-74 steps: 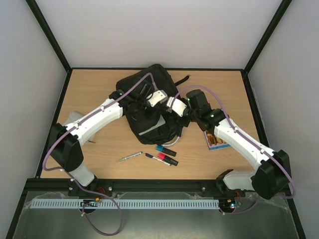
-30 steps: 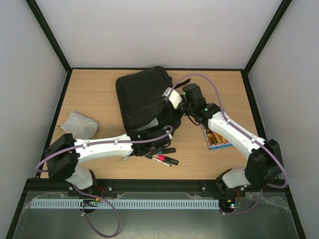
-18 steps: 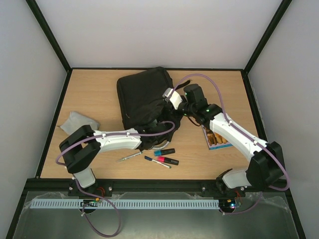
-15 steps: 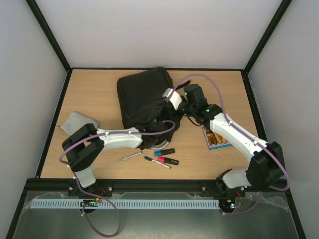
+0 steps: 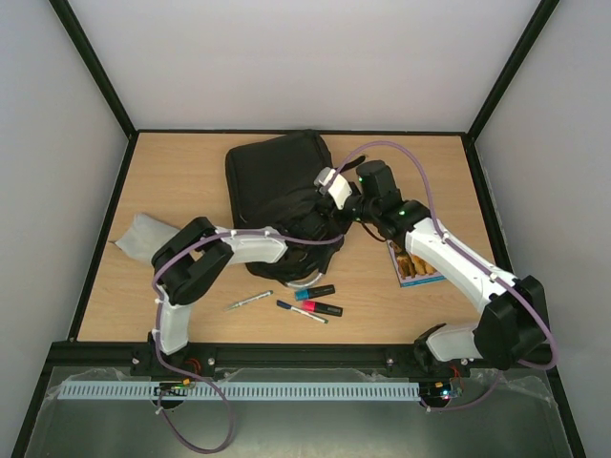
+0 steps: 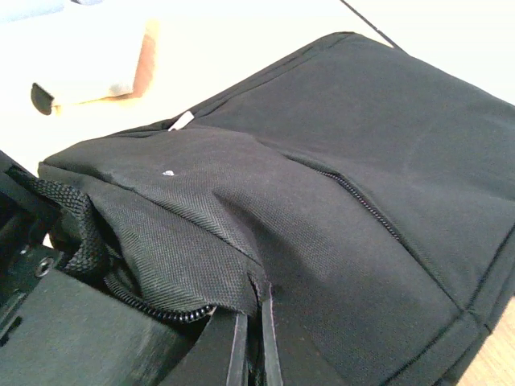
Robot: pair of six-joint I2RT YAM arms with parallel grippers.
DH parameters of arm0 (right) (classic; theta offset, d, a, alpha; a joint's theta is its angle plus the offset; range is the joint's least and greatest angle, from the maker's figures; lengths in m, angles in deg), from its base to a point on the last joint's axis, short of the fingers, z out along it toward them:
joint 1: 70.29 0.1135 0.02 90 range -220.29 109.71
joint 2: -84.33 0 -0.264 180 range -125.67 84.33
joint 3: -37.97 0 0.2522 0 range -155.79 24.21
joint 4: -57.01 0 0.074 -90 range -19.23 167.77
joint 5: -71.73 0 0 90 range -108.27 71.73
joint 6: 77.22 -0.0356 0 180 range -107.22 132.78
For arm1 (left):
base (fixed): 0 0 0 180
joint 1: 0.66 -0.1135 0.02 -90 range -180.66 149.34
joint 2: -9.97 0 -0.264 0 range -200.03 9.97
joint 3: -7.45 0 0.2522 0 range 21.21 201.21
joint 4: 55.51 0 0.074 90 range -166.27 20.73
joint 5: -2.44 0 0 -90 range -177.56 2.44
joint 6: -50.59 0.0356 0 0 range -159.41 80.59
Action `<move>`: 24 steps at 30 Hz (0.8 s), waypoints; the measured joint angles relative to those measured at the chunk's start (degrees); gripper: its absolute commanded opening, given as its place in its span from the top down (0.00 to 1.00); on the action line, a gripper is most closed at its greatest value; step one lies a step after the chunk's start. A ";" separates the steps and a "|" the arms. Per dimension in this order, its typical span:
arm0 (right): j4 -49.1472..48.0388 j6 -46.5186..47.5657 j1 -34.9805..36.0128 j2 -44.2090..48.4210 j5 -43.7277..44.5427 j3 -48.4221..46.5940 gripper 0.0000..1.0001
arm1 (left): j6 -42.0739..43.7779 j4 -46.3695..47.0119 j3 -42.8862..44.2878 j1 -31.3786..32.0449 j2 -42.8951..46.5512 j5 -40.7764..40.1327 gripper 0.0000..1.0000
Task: Pack the student bag
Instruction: Place the book in the student bag.
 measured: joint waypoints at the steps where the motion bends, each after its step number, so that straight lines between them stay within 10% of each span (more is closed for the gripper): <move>1: -0.35 0.00 -0.28 0.09 0.31 0.00 0.99 | 0.61 1.09 0.81 -0.42 -0.98 -0.44 0.86; 12: -1.33 -0.44 -0.46 0.11 2.03 0.00 0.99 | -1.09 -0.76 3.13 1.84 -1.01 -0.42 0.50; 24: -1.07 -2.99 0.61 -1.73 4.07 -0.37 0.99 | -8.57 -11.69 -8.76 17.33 29.97 13.66 0.40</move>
